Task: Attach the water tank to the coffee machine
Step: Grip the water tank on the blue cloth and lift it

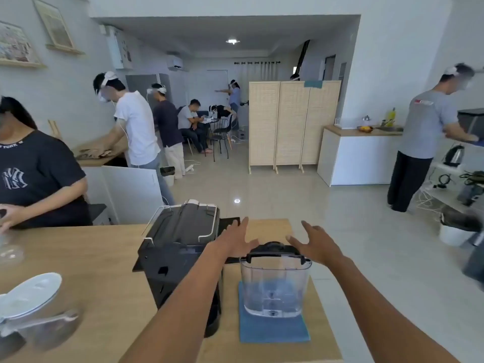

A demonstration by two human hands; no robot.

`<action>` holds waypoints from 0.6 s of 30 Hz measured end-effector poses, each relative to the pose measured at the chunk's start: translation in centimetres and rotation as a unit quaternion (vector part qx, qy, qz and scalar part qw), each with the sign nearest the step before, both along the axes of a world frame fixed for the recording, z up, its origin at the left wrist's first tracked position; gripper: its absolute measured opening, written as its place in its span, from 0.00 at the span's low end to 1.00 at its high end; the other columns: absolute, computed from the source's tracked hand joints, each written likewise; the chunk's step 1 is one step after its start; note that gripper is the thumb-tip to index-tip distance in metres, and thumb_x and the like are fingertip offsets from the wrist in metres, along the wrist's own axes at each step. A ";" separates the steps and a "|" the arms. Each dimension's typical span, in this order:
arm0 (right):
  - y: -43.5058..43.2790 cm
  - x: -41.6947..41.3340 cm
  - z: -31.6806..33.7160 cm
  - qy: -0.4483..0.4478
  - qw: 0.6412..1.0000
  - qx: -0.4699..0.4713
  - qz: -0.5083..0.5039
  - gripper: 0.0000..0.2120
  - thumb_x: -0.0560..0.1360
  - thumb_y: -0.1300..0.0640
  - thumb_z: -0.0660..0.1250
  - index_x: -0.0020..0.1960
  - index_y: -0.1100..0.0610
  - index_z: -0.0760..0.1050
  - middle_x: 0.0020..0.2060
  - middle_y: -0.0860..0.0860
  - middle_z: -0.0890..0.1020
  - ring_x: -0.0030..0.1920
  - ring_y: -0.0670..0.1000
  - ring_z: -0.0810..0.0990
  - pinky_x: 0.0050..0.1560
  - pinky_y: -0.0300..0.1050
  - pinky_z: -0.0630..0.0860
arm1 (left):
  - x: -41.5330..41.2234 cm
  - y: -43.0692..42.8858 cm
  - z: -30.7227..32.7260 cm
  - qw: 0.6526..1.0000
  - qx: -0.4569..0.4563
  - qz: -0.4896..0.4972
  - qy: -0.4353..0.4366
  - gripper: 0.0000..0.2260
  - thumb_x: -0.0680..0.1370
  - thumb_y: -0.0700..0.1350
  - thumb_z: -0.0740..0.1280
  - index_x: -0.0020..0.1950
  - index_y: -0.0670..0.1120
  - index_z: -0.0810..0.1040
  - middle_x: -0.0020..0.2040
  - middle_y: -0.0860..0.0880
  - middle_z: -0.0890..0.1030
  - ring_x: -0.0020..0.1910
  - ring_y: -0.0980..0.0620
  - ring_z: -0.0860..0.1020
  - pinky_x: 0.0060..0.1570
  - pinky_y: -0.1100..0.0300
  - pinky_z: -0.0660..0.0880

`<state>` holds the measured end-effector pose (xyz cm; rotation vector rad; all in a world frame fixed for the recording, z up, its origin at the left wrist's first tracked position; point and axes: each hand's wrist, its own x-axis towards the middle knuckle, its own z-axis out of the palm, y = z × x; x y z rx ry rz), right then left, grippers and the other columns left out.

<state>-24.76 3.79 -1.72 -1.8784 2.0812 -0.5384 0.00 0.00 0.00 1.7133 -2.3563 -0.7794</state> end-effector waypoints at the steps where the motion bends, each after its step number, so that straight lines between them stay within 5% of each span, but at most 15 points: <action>1: 0.0 -0.2 -0.4 -0.008 1.000 0.008 -0.001 0.43 0.75 0.31 0.60 0.81 0.55 0.55 0.72 0.61 0.70 0.74 0.59 0.66 0.69 0.55 0.68 | -0.4 0.1 -0.7 1.000 0.007 0.008 0.014 0.42 0.79 0.62 0.61 0.81 0.48 0.38 0.82 0.40 0.45 0.80 0.41 0.45 0.77 0.43 0.50; 3: 0.0 -0.7 -1.2 -0.022 0.999 0.032 -0.002 0.44 0.75 0.30 0.60 0.81 0.54 0.54 0.73 0.60 0.69 0.73 0.59 0.67 0.69 0.55 0.69 | -0.6 0.0 -2.0 0.997 0.042 0.042 0.046 0.44 0.79 0.63 0.61 0.80 0.48 0.35 0.82 0.40 0.49 0.80 0.41 0.47 0.77 0.44 0.53; 7: 0.0 -1.4 -2.2 -0.073 0.994 0.074 -0.013 0.47 0.73 0.29 0.61 0.81 0.54 0.53 0.73 0.60 0.68 0.73 0.61 0.68 0.70 0.56 0.68 | -1.0 0.6 -3.3 0.985 0.075 0.106 0.114 0.43 0.79 0.62 0.61 0.80 0.47 0.36 0.77 0.39 0.65 0.73 0.41 0.67 0.71 0.48 0.67; 14: 0.9 -1.5 -2.5 -0.171 0.982 0.086 0.003 0.47 0.73 0.33 0.66 0.81 0.57 0.53 0.77 0.58 0.66 0.76 0.60 0.65 0.71 0.52 0.64 | -1.3 0.8 -4.9 0.950 0.129 0.168 0.230 0.47 0.76 0.64 0.66 0.82 0.48 0.42 0.79 0.46 0.62 0.77 0.46 0.62 0.73 0.52 0.60; 18: 1.4 -1.9 -3.0 -0.215 0.971 0.102 0.009 0.43 0.74 0.36 0.67 0.80 0.55 0.55 0.76 0.54 0.68 0.75 0.57 0.66 0.64 0.44 0.64 | -1.2 0.5 -5.4 0.949 0.136 0.178 0.220 0.43 0.73 0.67 0.67 0.80 0.48 0.57 0.74 0.46 0.71 0.73 0.45 0.69 0.72 0.49 0.65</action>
